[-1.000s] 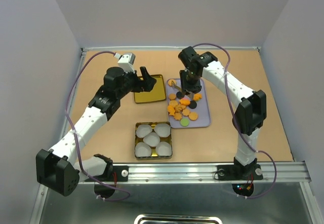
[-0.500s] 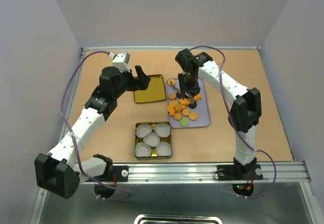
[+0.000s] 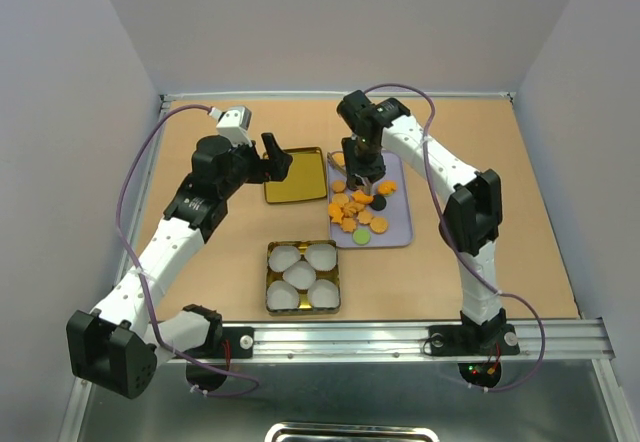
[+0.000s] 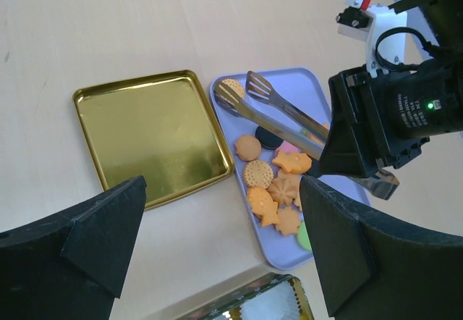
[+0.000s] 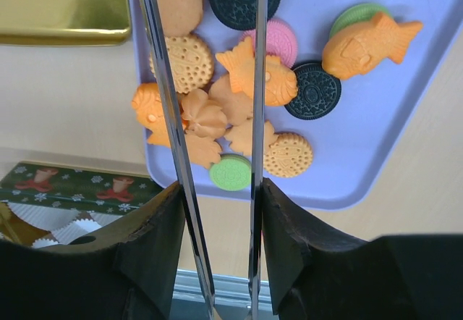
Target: Pack the cookies
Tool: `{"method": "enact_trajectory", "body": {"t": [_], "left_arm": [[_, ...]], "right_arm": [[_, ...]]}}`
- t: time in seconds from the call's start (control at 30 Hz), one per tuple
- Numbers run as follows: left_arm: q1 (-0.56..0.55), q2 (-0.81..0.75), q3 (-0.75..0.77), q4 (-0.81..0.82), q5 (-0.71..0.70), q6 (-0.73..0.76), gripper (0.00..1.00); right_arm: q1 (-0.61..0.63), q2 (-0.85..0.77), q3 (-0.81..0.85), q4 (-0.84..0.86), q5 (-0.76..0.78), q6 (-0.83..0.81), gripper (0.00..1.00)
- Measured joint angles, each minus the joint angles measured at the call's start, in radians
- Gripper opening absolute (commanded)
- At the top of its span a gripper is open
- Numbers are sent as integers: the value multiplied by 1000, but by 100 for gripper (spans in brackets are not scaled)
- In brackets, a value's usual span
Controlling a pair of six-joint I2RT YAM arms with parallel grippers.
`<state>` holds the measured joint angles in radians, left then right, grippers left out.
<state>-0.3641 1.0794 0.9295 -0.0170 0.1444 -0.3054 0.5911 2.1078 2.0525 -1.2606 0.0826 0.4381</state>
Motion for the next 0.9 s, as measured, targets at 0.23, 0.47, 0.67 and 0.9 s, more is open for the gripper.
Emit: {"method": "enact_trajectory", "body": {"t": [0.23, 0.47, 0.67, 0.9], "left_arm": [[6, -5, 0, 0, 0, 2, 99], [6, -14, -1, -2, 0, 2, 99], [6, -14, -5, -3, 1, 2, 99], [8, -14, -5, -3, 0, 3, 99]], "right_arm": [[4, 2, 34, -6, 8, -1, 49], [6, 7, 27, -11, 21, -2, 49], [6, 10, 13, -11, 23, -5, 48], [10, 34, 13, -7, 19, -11, 39]]}}
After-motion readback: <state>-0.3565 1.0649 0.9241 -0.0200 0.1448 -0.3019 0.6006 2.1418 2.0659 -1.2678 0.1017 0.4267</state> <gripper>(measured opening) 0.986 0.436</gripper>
